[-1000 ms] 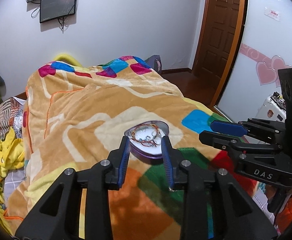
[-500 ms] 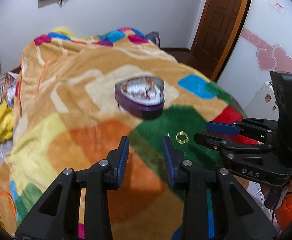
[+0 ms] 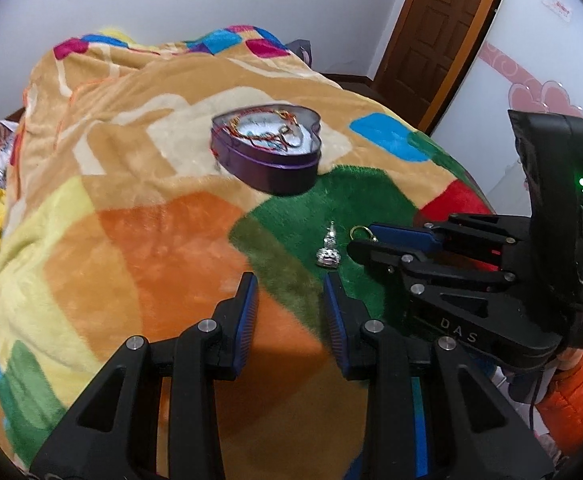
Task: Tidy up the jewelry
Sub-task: 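Move the left tool to the silver charm while right moves to the gold ring, then grasp the silver charm with the left tool while right grasps the gold ring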
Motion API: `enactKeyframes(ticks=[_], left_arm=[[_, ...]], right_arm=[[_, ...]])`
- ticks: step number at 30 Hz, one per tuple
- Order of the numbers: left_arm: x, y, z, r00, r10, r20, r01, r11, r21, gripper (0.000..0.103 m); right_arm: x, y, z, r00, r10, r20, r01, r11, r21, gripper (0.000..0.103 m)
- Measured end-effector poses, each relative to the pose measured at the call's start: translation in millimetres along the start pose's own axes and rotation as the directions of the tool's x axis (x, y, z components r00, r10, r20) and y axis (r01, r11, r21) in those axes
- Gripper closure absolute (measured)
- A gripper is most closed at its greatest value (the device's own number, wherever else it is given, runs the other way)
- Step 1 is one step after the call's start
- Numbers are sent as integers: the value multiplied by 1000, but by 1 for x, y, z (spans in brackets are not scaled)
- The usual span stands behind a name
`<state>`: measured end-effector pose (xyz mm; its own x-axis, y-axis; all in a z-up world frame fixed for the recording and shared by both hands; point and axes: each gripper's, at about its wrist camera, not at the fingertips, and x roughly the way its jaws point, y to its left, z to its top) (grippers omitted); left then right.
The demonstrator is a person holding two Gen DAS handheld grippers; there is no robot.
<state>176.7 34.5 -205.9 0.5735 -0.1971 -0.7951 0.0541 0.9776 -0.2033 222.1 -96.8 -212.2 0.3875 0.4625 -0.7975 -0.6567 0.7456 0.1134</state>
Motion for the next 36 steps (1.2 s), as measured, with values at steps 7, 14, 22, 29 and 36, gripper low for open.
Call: enactKeyframes(ticks=[7,14,22,29,36], left_arm=[[19,-14,4,999,-28,-34,29,999,23,70],[34,-22,11,999,-1,-47,3,999,43,71],[33,-24,12,999,33,-22,-32,999,42,89],[14,-23,15,998,53,21,-54,997,49,89],[-11,-16,30,994,57,96,-61,998,30,89]], right_arm=[[-7,-3,-2,999,11,30,-11,1000,2,86],[-24,-19,-1,997,0,71,-4,999,53,86],[-35,-26,-2,995,-11,99,2,997,82,86],[-41,-23,5,992,-6,126,-4,997,79,86],[-54,-18,16,984,-5,177,-9,997,76,86]])
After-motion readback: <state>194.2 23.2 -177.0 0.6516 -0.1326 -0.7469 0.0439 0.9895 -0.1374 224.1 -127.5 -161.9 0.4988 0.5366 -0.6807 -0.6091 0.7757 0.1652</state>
